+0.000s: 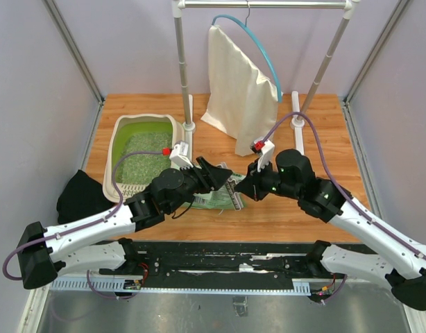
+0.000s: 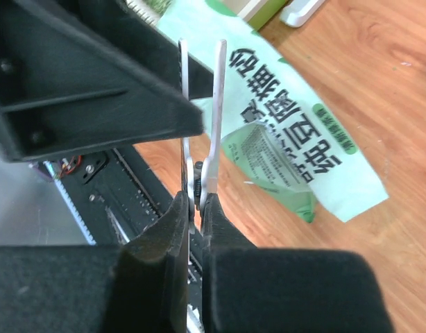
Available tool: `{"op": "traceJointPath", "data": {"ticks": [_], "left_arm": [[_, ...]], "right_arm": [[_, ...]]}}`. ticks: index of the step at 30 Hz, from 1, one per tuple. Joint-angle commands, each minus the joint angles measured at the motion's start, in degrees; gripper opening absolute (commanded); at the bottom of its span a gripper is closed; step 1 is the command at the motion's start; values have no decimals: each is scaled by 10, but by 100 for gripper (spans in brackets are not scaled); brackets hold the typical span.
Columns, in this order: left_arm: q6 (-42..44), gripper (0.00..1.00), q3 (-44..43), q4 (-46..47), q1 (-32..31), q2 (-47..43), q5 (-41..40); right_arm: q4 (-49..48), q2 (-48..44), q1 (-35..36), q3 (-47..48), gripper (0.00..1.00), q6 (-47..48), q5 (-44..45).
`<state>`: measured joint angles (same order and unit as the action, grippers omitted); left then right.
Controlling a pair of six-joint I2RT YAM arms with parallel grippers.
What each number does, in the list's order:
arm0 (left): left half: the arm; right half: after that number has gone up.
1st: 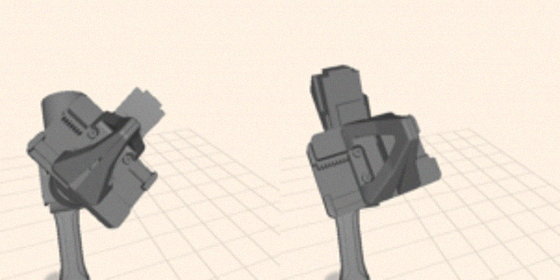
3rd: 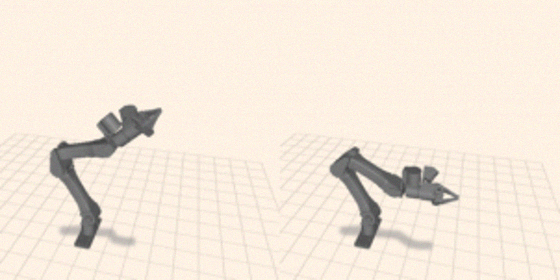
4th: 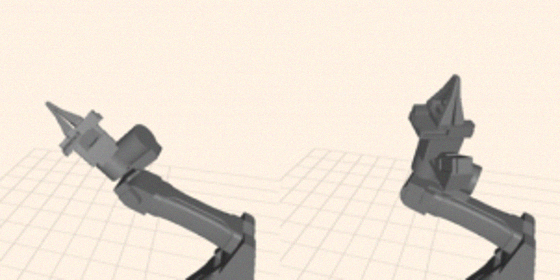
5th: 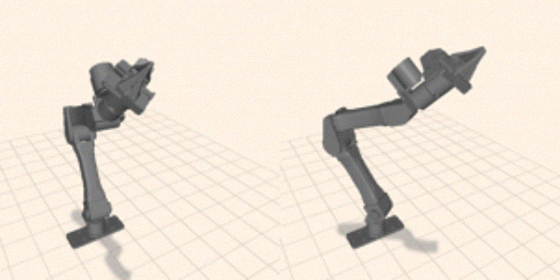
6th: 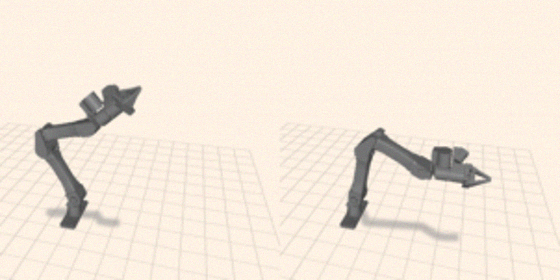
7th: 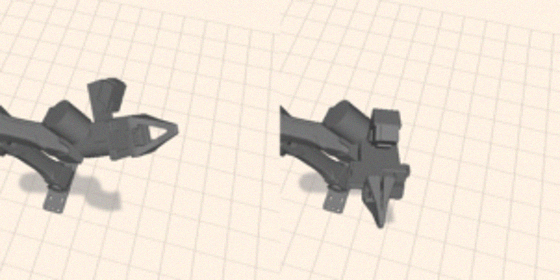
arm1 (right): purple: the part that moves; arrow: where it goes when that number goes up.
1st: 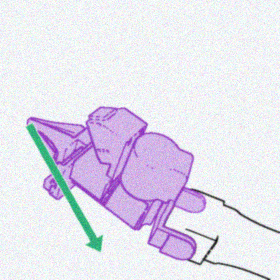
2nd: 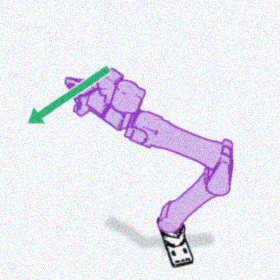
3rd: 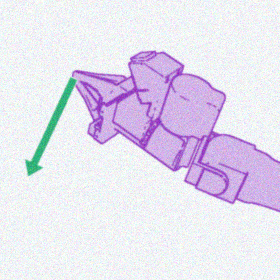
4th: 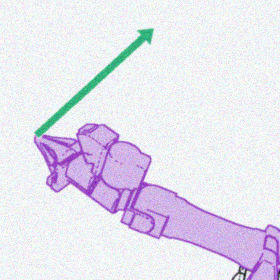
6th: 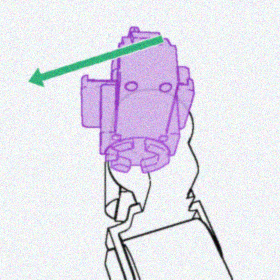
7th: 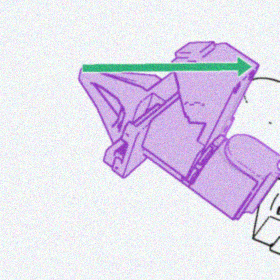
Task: Fill the litter box with clean litter
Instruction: Pick up the clamp at the center of the board.
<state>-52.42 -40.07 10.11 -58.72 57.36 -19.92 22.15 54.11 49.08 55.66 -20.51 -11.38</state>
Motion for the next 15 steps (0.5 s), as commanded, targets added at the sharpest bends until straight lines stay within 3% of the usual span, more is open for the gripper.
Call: {"op": "traceJointPath", "data": {"ticks": [1,5,11,13,15], "left_arm": [[30,80,-21,-16,-6,-5,-16],[61,99,-24,-51,-5,-26,-35],[184,100,-43,-122,6,-61,-72],[223,100,-62,-161,53,-56,-18],[264,100,-73,-169,127,-46,102]], "right_arm": [[-8,-35,-4,-10,1,20,52],[11,-47,-5,-15,1,21,82],[63,-59,-22,-16,1,28,151],[74,-69,-49,-20,1,28,150],[79,-76,-89,-28,1,32,116]]}}
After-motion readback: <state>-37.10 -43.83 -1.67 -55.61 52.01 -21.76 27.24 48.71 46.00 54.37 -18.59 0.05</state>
